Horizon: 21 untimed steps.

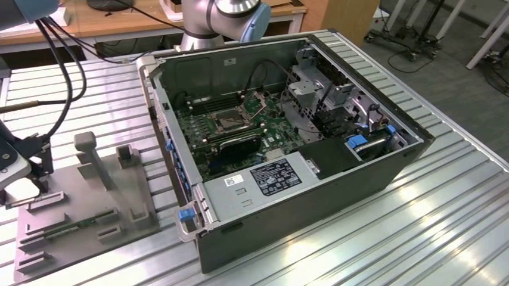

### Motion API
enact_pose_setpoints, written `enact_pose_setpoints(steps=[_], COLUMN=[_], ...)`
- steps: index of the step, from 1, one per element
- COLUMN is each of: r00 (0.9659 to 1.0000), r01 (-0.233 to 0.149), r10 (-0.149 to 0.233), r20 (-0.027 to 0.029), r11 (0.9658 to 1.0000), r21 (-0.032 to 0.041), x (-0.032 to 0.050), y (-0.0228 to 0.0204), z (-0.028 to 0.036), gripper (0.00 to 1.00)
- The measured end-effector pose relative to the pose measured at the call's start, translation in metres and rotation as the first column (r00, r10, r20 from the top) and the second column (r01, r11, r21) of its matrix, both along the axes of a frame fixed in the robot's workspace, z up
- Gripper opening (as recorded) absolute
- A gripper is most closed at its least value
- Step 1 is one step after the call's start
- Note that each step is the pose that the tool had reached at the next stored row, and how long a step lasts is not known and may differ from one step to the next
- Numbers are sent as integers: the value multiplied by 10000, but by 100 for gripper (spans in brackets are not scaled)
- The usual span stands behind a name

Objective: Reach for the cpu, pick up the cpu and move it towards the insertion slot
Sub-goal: 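Pick up the cpu and move it towards the insertion slot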

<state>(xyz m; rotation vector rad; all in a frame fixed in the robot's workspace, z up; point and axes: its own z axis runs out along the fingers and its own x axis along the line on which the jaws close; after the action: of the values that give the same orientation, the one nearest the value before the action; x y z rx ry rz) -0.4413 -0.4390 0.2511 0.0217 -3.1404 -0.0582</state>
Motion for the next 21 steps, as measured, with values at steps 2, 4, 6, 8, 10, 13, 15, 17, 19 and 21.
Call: enact_pose_setpoints(steps=[2, 4, 6, 8, 10, 13, 15, 17, 19, 21], r00=[10000, 10000, 10000, 10000, 10000, 10000, 10000, 10000, 10000, 10000], r01=[0, 0, 0, 0, 0, 0, 0, 0, 0, 0], r10=[0, 0, 0, 0, 0, 0, 0, 0, 0, 0], r20=[1, 0, 0, 0, 0, 3, 1, 0, 0, 0], r11=[10000, 10000, 10000, 10000, 10000, 10000, 10000, 10000, 10000, 10000], r21=[0, 0, 0, 0, 0, 2, 1, 0, 0, 0], x=[0, 0, 0, 0, 0, 1, 0, 2, 3, 3], y=[0, 0, 0, 0, 0, 0, 0, 0, 0, 0], z=[17, 35, 47, 58, 71, 81, 85, 85, 86, 85], gripper=[55, 55, 55, 55, 55, 55, 55, 55, 55, 55])
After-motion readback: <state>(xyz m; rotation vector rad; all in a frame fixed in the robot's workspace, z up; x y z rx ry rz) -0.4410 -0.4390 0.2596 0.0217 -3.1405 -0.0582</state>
